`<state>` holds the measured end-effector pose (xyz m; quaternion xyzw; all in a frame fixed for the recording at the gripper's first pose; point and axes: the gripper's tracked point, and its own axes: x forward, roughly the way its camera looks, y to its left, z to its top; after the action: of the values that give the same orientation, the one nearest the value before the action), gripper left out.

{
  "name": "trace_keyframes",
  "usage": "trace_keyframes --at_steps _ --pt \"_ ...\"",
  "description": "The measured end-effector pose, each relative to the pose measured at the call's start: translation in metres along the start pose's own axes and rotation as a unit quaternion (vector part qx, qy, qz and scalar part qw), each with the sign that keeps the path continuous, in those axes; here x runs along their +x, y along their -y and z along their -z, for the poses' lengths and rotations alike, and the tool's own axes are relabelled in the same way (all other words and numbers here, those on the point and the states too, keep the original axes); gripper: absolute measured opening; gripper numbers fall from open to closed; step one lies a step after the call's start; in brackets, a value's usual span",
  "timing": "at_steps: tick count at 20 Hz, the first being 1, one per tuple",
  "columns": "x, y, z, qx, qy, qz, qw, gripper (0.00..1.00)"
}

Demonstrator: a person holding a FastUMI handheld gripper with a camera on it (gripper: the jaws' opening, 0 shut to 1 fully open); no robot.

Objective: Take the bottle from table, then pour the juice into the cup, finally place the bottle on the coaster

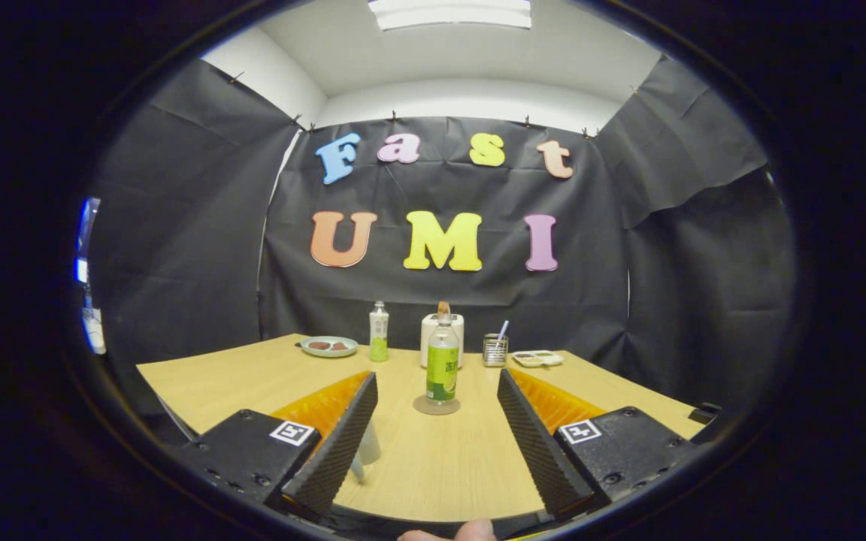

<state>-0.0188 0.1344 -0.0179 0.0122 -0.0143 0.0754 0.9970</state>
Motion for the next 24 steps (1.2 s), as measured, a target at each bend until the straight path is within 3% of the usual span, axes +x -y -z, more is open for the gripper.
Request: trace_keyframes --at_steps 14,24 --pt "-0.019 -0.010 -0.012 -0.016 0.038 0.006 0.999 1.00" --pt "-0.016 -0.012 -0.008 0.003 0.026 0.010 1.000 1.00"
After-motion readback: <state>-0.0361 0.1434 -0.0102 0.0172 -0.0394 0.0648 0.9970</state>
